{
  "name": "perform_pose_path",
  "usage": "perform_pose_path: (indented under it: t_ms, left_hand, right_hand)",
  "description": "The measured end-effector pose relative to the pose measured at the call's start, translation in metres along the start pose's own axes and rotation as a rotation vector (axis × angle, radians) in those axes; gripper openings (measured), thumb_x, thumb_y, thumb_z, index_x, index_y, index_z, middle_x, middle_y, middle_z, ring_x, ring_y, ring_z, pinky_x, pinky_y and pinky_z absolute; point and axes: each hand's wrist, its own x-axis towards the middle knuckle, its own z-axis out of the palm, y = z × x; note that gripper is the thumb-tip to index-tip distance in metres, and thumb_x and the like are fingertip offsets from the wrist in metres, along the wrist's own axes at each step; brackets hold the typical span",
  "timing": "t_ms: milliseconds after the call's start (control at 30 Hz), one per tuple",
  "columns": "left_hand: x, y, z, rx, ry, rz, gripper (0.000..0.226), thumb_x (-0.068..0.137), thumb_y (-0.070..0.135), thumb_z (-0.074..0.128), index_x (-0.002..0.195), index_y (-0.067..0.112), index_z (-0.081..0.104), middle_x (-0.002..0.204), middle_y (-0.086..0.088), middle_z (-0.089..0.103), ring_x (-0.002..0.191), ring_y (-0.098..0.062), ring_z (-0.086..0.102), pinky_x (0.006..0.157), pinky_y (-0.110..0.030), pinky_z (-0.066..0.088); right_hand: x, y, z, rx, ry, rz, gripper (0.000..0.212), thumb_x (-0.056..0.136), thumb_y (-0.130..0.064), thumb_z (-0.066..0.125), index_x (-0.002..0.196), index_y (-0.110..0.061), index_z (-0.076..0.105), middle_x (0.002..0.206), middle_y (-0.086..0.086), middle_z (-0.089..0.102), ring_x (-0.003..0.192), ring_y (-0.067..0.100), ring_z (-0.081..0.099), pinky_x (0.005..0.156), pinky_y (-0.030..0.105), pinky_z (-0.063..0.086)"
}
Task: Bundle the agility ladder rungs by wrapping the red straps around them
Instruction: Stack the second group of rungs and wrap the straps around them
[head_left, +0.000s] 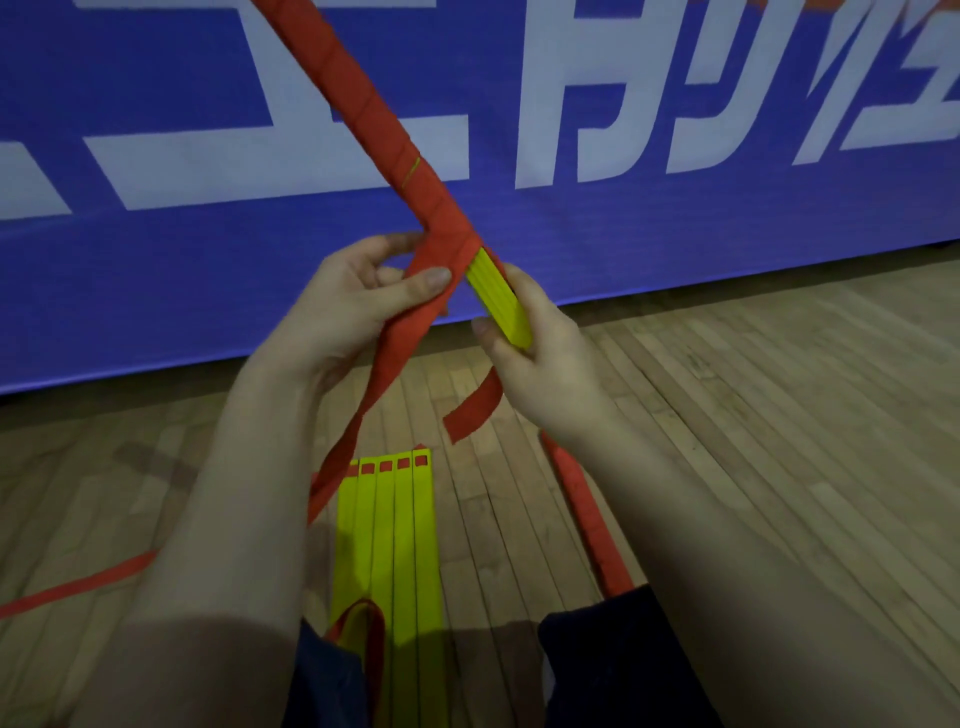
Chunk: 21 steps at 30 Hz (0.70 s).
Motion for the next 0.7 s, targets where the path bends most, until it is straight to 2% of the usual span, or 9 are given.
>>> perform_pose_path:
  t_ms: [133,267,333,367,433,500,600,700]
  left_hand:
    - [-0.004,0.004,-0.010,0.004,-0.133,-0.001,0.047,0.068,0.024,0.070,0.114,0.019,0.058,0.067,0.004,0.072,0.058,-0.002,0.065,0.053,-0.012,0.048]
    - [-0.001,-0.002,-0.024,0.052,-0.192,0.026,0.047,0.057,0.045,0.081,0.098,0.024,0.073,0.086,0.007,0.074,0.076,-0.002,0.067,0.068,-0.014,0.052]
    - [-0.001,-0.003,-0.025,0.125,-0.161,0.033,0.045,0.053,0.059,0.082,0.087,0.030,0.076,0.077,0.007,0.072,0.071,-0.004,0.065,0.065,-0.017,0.052]
    - [0.000,-0.003,-0.024,0.130,-0.142,0.026,0.040,0.058,0.057,0.080,0.083,0.027,0.075,0.071,0.005,0.071,0.066,-0.006,0.065,0.063,-0.020,0.051]
    - [-0.001,-0.002,-0.017,0.081,-0.126,0.005,0.027,0.071,0.040,0.071,0.083,0.017,0.067,0.059,0.002,0.065,0.052,-0.008,0.060,0.055,-0.021,0.048]
    - [0.000,0.000,-0.010,-0.003,-0.099,0.005,0.022,0.076,0.028,0.067,0.083,0.012,0.054,0.051,0.003,0.059,0.034,-0.005,0.045,0.038,-0.016,0.036]
    - [0.001,0.001,-0.007,-0.136,-0.117,0.021,0.034,0.073,0.028,0.073,0.096,0.014,0.052,0.049,0.004,0.054,0.027,-0.001,0.031,0.031,-0.012,0.023]
    - [0.000,0.002,-0.001,-0.175,-0.216,0.058,0.030,0.073,0.033,0.061,0.095,0.013,0.054,0.046,0.008,0.053,0.026,0.002,0.028,0.032,-0.013,0.016]
  right_hand:
    - [-0.001,-0.007,0.004,0.242,-0.019,0.069,0.050,0.087,-0.028,0.063,0.135,-0.024,0.051,0.104,-0.010,0.065,0.094,0.011,0.062,0.092,0.043,0.050]
    - [0.000,-0.011,0.001,0.411,-0.032,0.068,0.039,0.089,-0.012,0.065,0.127,-0.015,0.056,0.088,-0.018,0.063,0.079,-0.002,0.058,0.079,0.023,0.046]
    - [-0.002,-0.015,-0.002,0.501,-0.050,0.083,0.032,0.091,-0.005,0.063,0.121,-0.012,0.057,0.070,-0.022,0.059,0.064,-0.005,0.052,0.066,0.014,0.042]
    - [-0.003,-0.018,-0.003,0.547,-0.069,0.100,0.029,0.091,-0.004,0.063,0.118,-0.012,0.057,0.066,-0.019,0.056,0.059,-0.002,0.049,0.060,0.014,0.041]
    - [-0.005,-0.023,-0.004,0.634,-0.121,0.148,0.024,0.090,-0.008,0.065,0.111,-0.015,0.057,0.070,-0.004,0.053,0.062,0.012,0.049,0.057,0.024,0.043]
    - [-0.007,-0.027,-0.002,0.744,-0.183,0.179,0.022,0.084,-0.012,0.067,0.103,-0.018,0.057,0.075,0.006,0.054,0.065,0.021,0.051,0.062,0.034,0.044]
    - [-0.008,-0.032,-0.004,0.962,-0.271,0.241,0.021,0.078,-0.010,0.063,0.097,-0.014,0.054,0.069,0.013,0.051,0.053,0.022,0.049,0.054,0.030,0.043]
    - [-0.008,-0.036,-0.011,1.138,-0.466,0.331,0.027,0.079,-0.016,0.063,0.100,-0.014,0.046,0.065,0.014,0.046,0.046,0.021,0.044,0.045,0.025,0.038]
